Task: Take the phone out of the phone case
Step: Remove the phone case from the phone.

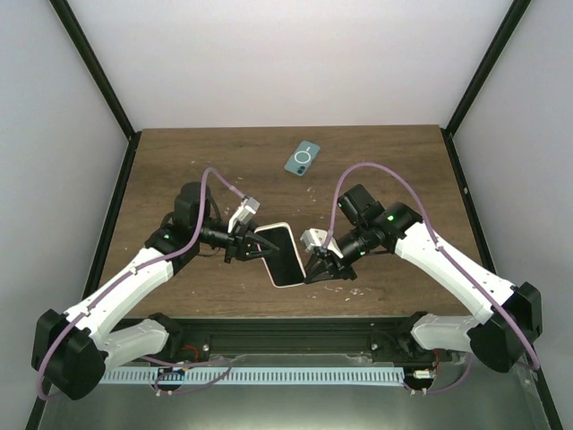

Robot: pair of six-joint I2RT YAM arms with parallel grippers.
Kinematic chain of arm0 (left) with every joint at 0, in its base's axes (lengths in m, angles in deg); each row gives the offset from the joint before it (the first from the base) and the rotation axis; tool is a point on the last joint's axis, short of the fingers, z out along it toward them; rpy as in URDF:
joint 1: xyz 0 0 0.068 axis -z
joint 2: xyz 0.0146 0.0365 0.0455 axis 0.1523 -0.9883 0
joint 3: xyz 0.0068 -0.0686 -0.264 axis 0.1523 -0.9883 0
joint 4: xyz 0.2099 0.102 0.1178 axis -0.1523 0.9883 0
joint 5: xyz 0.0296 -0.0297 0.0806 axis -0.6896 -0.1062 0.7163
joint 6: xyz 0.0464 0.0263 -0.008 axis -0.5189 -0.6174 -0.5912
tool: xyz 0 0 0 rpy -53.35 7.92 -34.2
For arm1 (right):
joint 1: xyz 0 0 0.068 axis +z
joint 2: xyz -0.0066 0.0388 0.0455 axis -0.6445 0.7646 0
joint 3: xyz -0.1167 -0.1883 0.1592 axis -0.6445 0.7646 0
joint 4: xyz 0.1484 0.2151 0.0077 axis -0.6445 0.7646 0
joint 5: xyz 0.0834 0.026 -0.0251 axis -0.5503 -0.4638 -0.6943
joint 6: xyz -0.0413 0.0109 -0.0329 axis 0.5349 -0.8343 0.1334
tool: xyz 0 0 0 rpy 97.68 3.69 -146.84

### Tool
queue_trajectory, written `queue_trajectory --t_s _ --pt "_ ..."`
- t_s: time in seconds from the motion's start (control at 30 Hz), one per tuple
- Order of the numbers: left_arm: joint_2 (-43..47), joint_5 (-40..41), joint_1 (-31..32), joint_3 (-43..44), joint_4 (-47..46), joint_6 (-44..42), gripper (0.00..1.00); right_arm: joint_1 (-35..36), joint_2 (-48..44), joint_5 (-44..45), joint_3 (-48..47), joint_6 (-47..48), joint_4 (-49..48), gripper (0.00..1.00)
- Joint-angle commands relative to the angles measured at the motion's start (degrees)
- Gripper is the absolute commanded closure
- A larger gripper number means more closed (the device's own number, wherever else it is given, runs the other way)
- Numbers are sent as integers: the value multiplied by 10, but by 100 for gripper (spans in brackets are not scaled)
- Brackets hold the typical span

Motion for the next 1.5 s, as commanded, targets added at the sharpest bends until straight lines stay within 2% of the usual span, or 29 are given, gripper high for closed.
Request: queue_trajectory --t_s 0.0,0.23,0.77,1.0,1.33,1.47 --pt "0 -44 8 0 -27 25 100 12 -13 34 -31 39 -41 86" --pt "-14 -57 9 7 -28 38 100 12 -1 36 -49 59 -30 84" --pt "-20 -68 18 6 -34 48 100 18 12 144 -56 125 -32 83" --pt "-24 -69 23 5 -34 48 100 31 16 174 -63 143 -32 76" --pt "-21 -72 26 4 -33 48 100 32 24 200 -68 87 -96 82" --pt "-22 -70 28 5 -32 47 100 32 33 229 -64 55 -124 81"
